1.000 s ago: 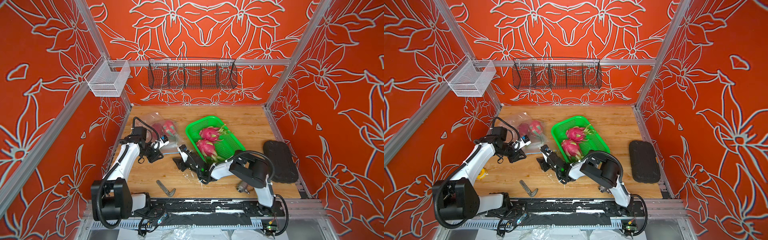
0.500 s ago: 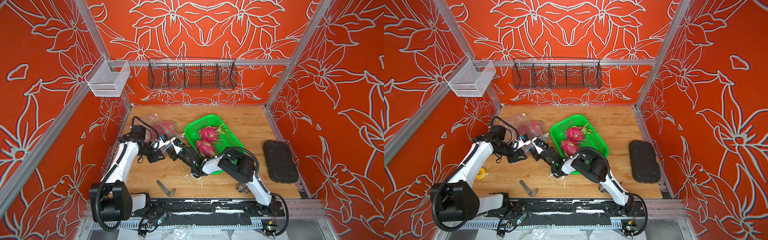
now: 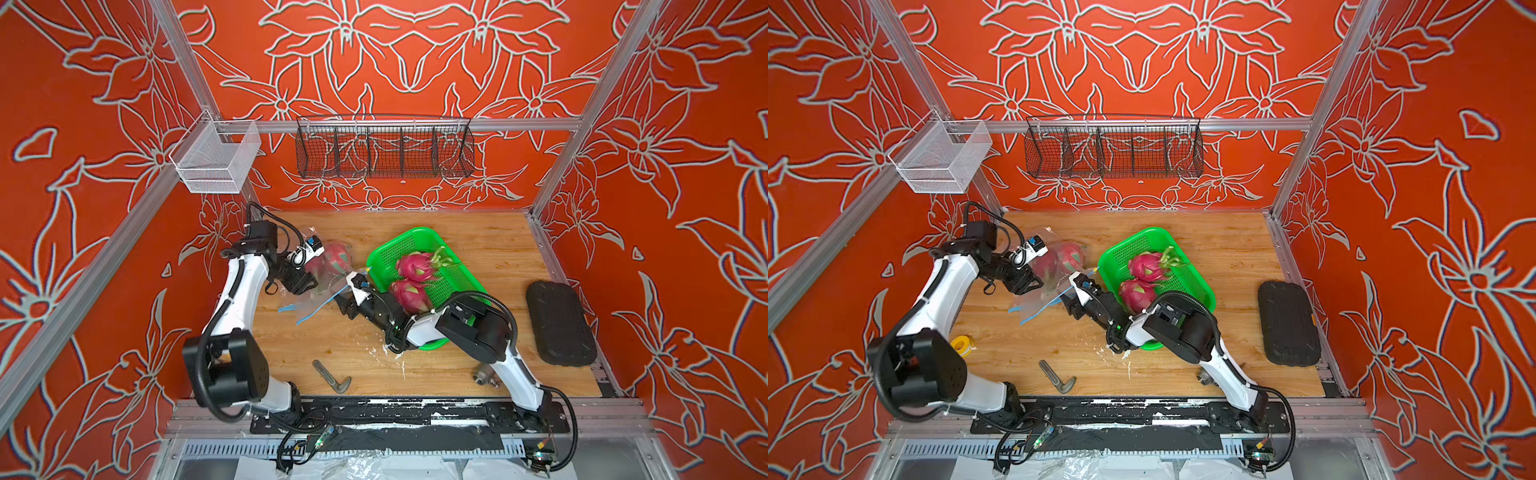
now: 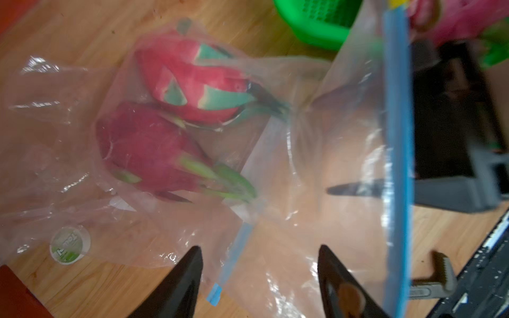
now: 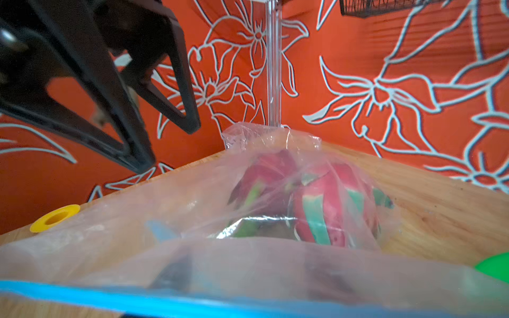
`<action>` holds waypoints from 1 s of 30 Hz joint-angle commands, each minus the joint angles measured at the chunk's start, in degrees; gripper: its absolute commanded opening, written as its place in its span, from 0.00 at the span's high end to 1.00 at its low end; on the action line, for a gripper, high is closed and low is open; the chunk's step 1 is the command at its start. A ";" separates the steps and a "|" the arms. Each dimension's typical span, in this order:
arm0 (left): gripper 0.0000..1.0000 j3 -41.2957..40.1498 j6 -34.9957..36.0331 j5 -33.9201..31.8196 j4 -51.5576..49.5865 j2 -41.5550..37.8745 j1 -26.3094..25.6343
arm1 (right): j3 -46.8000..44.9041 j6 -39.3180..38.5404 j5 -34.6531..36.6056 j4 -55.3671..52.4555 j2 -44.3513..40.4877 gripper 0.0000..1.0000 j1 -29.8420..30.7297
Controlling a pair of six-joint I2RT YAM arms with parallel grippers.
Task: Open the zip-top bag and take out the dragon fruit
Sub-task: Open the zipper food storage bag.
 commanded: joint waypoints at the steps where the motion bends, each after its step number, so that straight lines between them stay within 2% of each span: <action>1: 0.31 -1.23 -1.42 -4.48 3.02 4.73 0.01 | -2.32 0.96 5.05 -3.16 0.66 0.25 0.94; 4: 0.27 -2.76 -2.98 -4.66 3.91 7.83 -1.11 | -0.54 0.13 7.33 -6.47 2.35 0.22 1.66; 6: 0.26 -4.35 -4.00 -2.17 4.39 8.70 -2.02 | 1.43 0.27 7.64 -8.20 3.37 0.22 1.62; 10: 0.26 -6.80 -6.11 0.38 6.23 9.33 -3.34 | 3.81 0.39 6.09 -11.56 3.07 0.21 1.71; 11: 0.29 -6.91 -6.47 1.26 6.18 9.51 -3.29 | 3.75 0.33 5.87 -11.53 2.85 0.21 1.71; 12: 0.35 -6.83 -7.00 1.85 6.21 9.61 -3.35 | 3.58 0.08 5.77 -11.27 2.59 0.21 1.71; 13: 0.45 -6.69 -7.24 2.25 6.02 9.68 -3.39 | 3.48 -0.07 5.69 -11.00 2.29 0.22 1.71; 16: 0.96 -6.73 -7.23 3.25 5.68 9.48 -3.32 | 2.80 -0.91 5.36 -11.66 0.18 0.25 1.72; 17: 1.00 -6.81 -6.96 3.27 5.41 9.44 -3.31 | 2.48 -1.08 5.40 -12.70 -1.06 0.26 1.71; 23: 1.00 -9.13 -5.69 5.89 2.35 6.13 -3.35 | 0.81 0.93 5.86 -20.97 -7.31 0.29 1.71; 27: 1.00 -10.25 -3.09 10.61 -3.30 1.11 -3.22 | 0.56 5.17 5.17 -19.85 -6.14 0.30 3.17; 30: 1.00 -12.44 -1.79 11.14 -3.95 -3.24 -3.17 | 1.01 5.98 5.96 -16.94 -3.79 0.30 5.71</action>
